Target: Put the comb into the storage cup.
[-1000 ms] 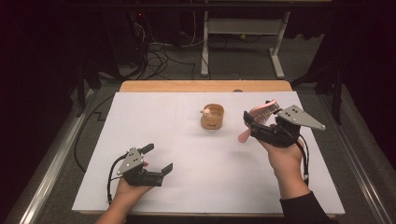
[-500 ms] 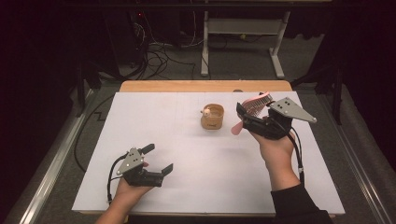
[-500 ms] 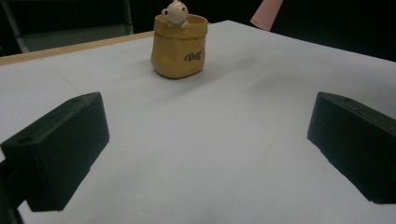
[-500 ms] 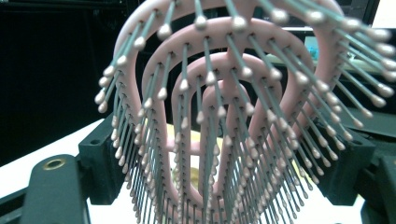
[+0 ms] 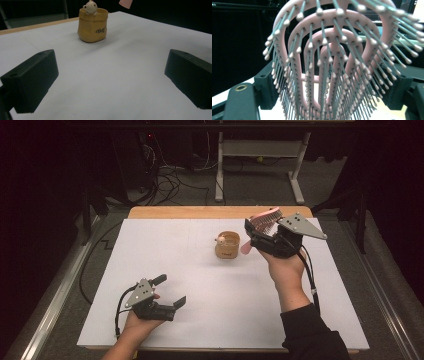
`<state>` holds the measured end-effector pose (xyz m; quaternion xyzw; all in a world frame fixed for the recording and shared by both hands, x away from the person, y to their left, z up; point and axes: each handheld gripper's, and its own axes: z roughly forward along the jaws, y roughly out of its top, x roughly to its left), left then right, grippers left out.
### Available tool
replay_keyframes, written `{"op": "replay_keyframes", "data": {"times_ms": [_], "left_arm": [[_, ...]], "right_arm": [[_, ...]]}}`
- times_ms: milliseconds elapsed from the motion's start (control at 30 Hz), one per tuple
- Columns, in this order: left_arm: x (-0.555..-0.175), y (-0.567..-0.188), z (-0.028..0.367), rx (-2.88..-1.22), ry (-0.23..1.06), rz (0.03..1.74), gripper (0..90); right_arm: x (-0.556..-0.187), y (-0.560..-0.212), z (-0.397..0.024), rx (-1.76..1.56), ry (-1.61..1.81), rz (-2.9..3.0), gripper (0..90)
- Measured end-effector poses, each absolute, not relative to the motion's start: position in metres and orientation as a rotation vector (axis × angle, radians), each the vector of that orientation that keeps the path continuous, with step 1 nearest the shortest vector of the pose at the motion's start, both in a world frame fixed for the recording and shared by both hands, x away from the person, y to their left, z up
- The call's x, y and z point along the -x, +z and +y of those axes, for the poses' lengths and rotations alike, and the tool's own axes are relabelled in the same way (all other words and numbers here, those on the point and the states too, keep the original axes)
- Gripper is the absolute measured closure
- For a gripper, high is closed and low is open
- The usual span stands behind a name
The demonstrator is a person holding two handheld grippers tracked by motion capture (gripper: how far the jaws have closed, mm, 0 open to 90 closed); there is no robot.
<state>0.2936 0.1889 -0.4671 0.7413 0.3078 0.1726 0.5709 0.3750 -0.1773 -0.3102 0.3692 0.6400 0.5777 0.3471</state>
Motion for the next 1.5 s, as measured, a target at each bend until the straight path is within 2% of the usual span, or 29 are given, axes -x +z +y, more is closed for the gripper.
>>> {"op": "replay_keyframes", "data": {"times_ms": [767,1500], "left_arm": [[-0.293,-0.468,0.187,-1.753,0.396,0.704,0.0],[-0.292,-0.468,0.186,-1.753,0.384,0.689,0.0]], "right_arm": [[-0.402,-0.298,-0.157,-0.941,1.492,1.628,20.2],[-0.437,-0.321,-0.138,-1.019,1.486,1.642,20.2]]}}
